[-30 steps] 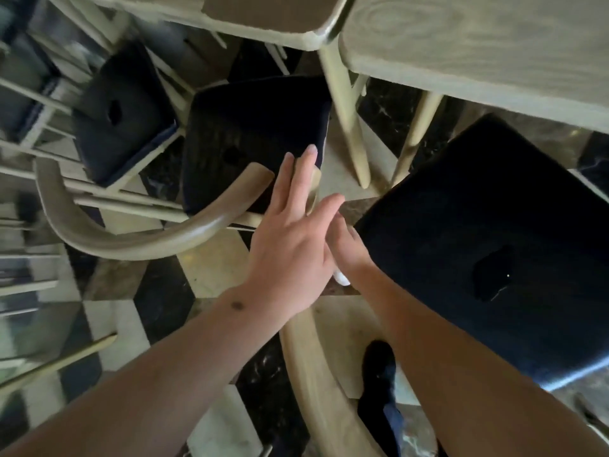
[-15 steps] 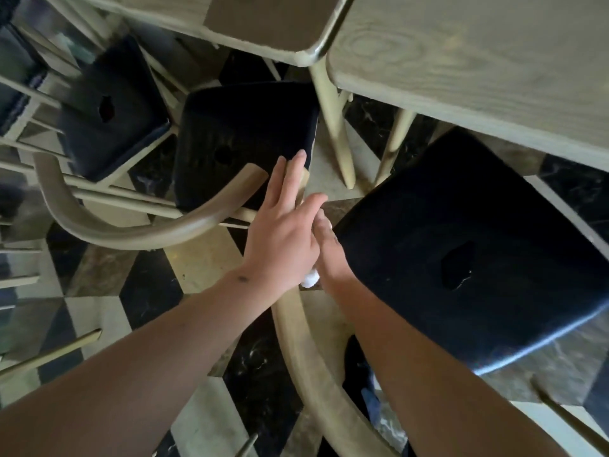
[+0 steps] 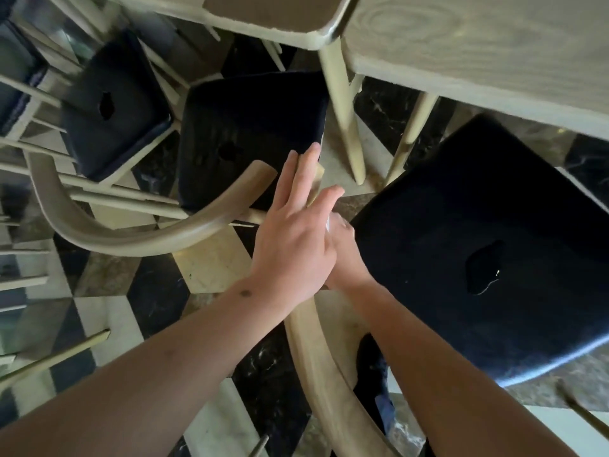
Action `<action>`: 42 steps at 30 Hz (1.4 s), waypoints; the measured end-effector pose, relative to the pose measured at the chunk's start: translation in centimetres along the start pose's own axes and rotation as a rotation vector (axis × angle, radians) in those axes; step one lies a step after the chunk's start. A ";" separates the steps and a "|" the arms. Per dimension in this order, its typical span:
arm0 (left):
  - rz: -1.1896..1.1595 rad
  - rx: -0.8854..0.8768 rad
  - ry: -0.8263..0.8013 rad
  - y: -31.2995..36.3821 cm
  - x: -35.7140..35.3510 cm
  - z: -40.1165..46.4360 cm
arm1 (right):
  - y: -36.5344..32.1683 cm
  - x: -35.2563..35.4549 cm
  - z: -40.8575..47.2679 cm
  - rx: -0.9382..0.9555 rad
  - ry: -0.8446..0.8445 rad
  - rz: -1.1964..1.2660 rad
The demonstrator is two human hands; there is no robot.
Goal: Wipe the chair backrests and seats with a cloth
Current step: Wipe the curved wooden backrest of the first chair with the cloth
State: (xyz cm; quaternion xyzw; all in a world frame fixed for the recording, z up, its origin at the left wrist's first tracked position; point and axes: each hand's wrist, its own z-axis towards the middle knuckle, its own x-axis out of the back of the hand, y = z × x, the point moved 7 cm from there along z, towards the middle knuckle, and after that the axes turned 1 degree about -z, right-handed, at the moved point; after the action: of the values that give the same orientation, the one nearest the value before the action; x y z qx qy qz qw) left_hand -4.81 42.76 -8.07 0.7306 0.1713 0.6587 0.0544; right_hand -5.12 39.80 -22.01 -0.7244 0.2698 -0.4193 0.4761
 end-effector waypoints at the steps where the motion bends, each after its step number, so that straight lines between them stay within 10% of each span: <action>1: 0.004 0.020 -0.007 0.0 -0.1 0.1 | 0.6 -0.5 0.4 0.009 0.024 0.012; 11: 0.134 -0.032 -0.115 -0.9 -1.5 -0.1 | 11.0 -3.0 1.9 -0.333 -0.148 -0.035; 21: 0.129 -0.066 -0.058 -0.7 -1.4 -0.6 | -1.0 1.6 -1.2 -0.109 -0.061 0.098; 27: 0.266 -0.168 -0.066 0.6 -1.7 -2.3 | 3.2 7.1 -8.4 -0.469 -0.192 0.328; 37: 0.075 -0.128 -0.590 13.9 -10.0 -18.9 | 10.9 16.3 -22.3 -0.496 -0.592 0.195; 42: 0.088 -0.097 -0.597 19.6 -12.8 -22.8 | 13.9 18.6 -29.2 -0.439 -0.638 0.092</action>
State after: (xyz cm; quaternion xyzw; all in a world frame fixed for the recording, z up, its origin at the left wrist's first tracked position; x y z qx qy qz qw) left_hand -24.65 16.99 -11.32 0.8951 0.0843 0.4240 0.1087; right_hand -20.86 6.02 -22.50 -0.8902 0.2238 -0.0835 0.3880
